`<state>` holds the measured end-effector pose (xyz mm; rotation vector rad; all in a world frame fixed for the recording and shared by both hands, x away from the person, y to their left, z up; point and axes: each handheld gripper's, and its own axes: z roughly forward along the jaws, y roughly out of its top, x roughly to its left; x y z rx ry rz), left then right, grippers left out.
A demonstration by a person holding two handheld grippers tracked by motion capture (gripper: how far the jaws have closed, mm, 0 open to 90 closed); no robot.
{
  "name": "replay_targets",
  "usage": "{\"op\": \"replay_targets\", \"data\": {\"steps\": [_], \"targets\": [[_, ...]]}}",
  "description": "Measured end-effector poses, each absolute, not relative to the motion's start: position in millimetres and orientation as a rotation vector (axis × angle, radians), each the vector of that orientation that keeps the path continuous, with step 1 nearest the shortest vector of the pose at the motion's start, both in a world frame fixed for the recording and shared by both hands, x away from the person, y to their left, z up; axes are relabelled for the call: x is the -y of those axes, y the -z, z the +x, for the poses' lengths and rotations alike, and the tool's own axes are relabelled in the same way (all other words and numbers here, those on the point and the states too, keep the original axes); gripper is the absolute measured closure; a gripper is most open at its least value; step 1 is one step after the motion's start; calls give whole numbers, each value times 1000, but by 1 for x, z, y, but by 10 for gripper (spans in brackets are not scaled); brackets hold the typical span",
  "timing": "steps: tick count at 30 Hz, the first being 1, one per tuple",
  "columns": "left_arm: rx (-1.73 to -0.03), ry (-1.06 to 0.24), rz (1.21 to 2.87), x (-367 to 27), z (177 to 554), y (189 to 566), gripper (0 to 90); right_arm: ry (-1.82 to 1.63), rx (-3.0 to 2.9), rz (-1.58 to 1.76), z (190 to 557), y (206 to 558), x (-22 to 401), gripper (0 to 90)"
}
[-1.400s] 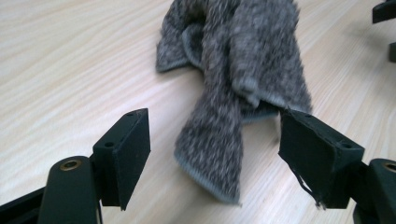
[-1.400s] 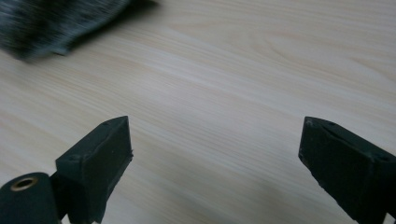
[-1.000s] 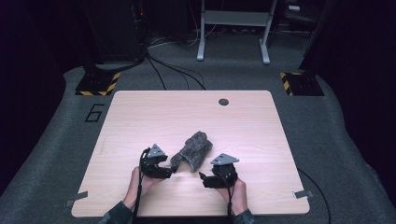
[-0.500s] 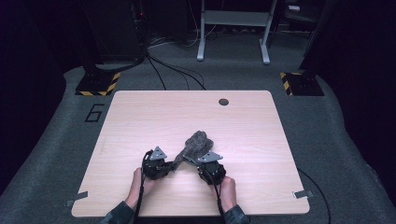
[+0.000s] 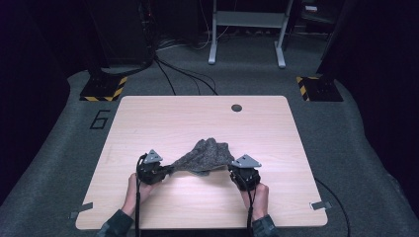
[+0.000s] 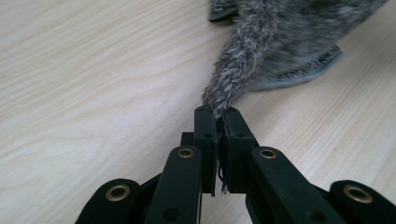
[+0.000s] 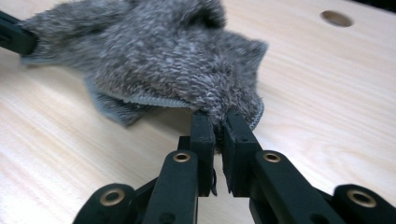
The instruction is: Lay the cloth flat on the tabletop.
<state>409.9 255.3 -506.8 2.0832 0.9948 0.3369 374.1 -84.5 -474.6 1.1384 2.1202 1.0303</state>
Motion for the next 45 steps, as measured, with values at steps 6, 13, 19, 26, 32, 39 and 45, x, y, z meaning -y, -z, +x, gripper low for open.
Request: {"op": "replay_targets", "data": {"steps": [6,13,19,26,32,39,45], "targets": [[-1003,-331,2087,-265,416,498,827,-1044,-2111,1111,371,467,92,842],[-1044,-424,2151,-258,410,504,451,-1042,-2168,1104,372,471,81,842],[-945,-472,2195,-246,393,506,454,-1032,-2173,1085,374,469,80,840],[-918,-437,2245,-243,401,516,580,-1028,-2179,1120,376,473,83,834],[-917,-491,2273,-237,400,514,673,-1035,-2187,1139,377,475,87,830],[-904,-510,2276,-237,402,515,875,-1061,-2211,1170,378,480,93,810],[-902,-529,2265,-239,401,516,892,-1060,-2203,1209,380,482,97,813]]}}
